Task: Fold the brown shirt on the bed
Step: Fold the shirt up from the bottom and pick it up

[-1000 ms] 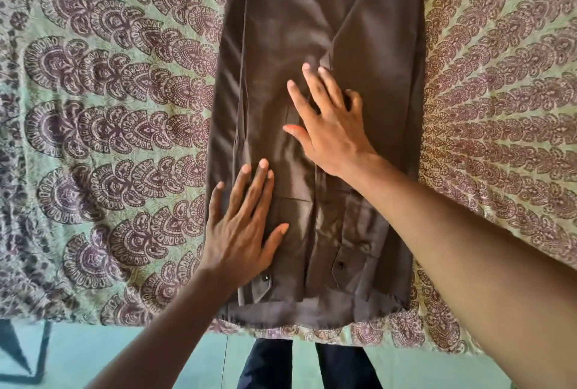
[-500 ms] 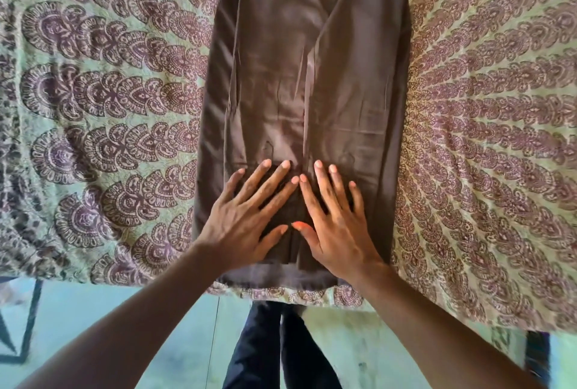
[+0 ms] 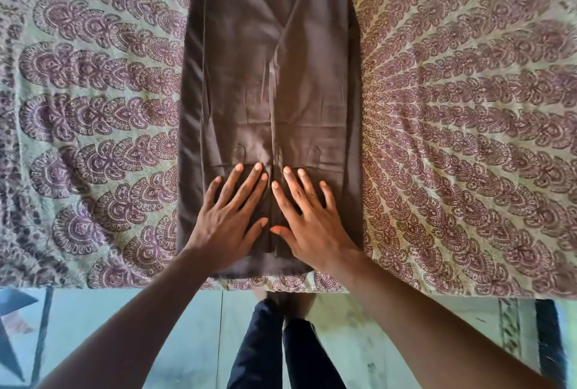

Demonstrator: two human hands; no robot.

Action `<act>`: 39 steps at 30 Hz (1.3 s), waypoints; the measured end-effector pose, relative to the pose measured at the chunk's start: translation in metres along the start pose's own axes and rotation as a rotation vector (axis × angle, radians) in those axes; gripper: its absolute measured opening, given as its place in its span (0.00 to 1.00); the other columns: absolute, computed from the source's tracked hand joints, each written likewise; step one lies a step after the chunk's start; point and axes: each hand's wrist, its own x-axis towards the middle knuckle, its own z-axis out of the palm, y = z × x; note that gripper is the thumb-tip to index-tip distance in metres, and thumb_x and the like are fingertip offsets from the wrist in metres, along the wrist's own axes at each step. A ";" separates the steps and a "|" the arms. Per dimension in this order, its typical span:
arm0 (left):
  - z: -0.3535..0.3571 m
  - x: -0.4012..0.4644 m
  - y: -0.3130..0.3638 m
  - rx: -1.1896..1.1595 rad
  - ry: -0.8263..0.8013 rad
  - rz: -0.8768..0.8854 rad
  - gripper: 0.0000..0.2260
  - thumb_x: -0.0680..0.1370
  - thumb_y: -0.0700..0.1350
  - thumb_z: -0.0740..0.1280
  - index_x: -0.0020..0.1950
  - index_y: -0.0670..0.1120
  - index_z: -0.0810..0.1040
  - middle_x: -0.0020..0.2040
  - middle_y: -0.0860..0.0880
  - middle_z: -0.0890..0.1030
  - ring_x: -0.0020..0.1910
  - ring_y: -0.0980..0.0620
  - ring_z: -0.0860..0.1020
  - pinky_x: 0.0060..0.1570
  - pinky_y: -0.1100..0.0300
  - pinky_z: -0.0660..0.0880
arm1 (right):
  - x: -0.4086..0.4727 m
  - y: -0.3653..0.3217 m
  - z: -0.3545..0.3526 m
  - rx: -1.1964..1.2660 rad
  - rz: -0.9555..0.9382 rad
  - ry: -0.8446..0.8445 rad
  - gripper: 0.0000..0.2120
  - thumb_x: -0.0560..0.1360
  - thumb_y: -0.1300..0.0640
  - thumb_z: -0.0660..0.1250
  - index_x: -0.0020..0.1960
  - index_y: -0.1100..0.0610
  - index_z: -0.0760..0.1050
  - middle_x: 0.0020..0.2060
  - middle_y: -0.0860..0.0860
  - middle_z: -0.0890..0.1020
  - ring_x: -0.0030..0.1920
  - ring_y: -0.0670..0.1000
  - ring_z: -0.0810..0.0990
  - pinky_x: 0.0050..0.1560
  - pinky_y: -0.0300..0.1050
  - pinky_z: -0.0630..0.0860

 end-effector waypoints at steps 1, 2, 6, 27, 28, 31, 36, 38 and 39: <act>-0.001 0.000 0.001 -0.011 0.016 -0.008 0.34 0.83 0.60 0.56 0.86 0.49 0.51 0.86 0.50 0.48 0.85 0.46 0.48 0.79 0.39 0.57 | 0.000 0.001 -0.002 0.009 0.015 0.029 0.35 0.84 0.38 0.53 0.84 0.53 0.50 0.84 0.56 0.47 0.84 0.58 0.46 0.79 0.67 0.54; -0.001 -0.001 0.003 -0.020 0.028 -0.008 0.35 0.83 0.60 0.58 0.86 0.49 0.51 0.86 0.50 0.48 0.85 0.46 0.49 0.79 0.40 0.57 | -0.001 0.002 -0.003 0.022 0.045 0.057 0.34 0.84 0.39 0.52 0.84 0.54 0.51 0.84 0.56 0.48 0.84 0.58 0.47 0.79 0.66 0.54; 0.001 -0.003 0.010 -0.040 0.020 0.063 0.33 0.83 0.61 0.56 0.86 0.52 0.50 0.86 0.52 0.48 0.85 0.47 0.48 0.79 0.39 0.58 | 0.001 0.007 -0.001 0.080 0.102 0.048 0.32 0.85 0.41 0.52 0.84 0.54 0.53 0.84 0.54 0.49 0.84 0.56 0.46 0.79 0.66 0.56; -0.033 -0.047 -0.089 0.052 -0.017 0.044 0.48 0.64 0.29 0.78 0.77 0.62 0.71 0.74 0.39 0.70 0.61 0.34 0.71 0.51 0.34 0.78 | -0.039 0.116 -0.029 -0.177 -0.104 0.044 0.55 0.64 0.73 0.73 0.75 0.27 0.60 0.80 0.59 0.59 0.70 0.66 0.65 0.59 0.68 0.72; -0.034 -0.045 -0.088 0.044 -0.021 0.053 0.46 0.64 0.32 0.81 0.76 0.64 0.72 0.73 0.38 0.70 0.60 0.35 0.70 0.52 0.34 0.76 | -0.037 0.112 -0.028 -0.142 -0.153 0.067 0.48 0.65 0.71 0.72 0.73 0.31 0.67 0.78 0.58 0.63 0.70 0.65 0.66 0.60 0.66 0.70; -0.039 -0.036 -0.084 -0.029 -0.033 0.059 0.39 0.63 0.38 0.84 0.68 0.65 0.80 0.73 0.37 0.69 0.59 0.35 0.68 0.52 0.34 0.73 | -0.031 0.098 -0.019 -0.047 -0.231 0.120 0.31 0.68 0.69 0.66 0.65 0.44 0.81 0.72 0.57 0.73 0.69 0.61 0.70 0.61 0.61 0.68; -0.069 0.001 -0.084 -0.339 0.027 0.005 0.20 0.69 0.42 0.71 0.49 0.68 0.85 0.71 0.56 0.70 0.63 0.49 0.65 0.59 0.46 0.61 | -0.004 0.089 -0.042 0.422 -0.033 0.108 0.22 0.69 0.67 0.76 0.55 0.45 0.84 0.57 0.45 0.83 0.59 0.52 0.81 0.67 0.58 0.72; -0.084 0.023 -0.097 -0.578 -0.012 0.020 0.18 0.71 0.44 0.70 0.50 0.68 0.85 0.67 0.64 0.73 0.65 0.54 0.71 0.63 0.45 0.68 | 0.010 0.095 -0.070 0.732 0.105 0.012 0.23 0.70 0.68 0.75 0.55 0.43 0.84 0.52 0.37 0.83 0.55 0.45 0.82 0.58 0.48 0.79; -0.096 0.037 -0.103 -0.782 -0.022 0.034 0.14 0.73 0.47 0.71 0.51 0.67 0.86 0.65 0.64 0.78 0.65 0.55 0.75 0.65 0.48 0.73 | 0.020 0.098 -0.087 0.966 0.189 -0.042 0.18 0.71 0.64 0.76 0.53 0.43 0.84 0.48 0.38 0.84 0.51 0.45 0.83 0.54 0.43 0.80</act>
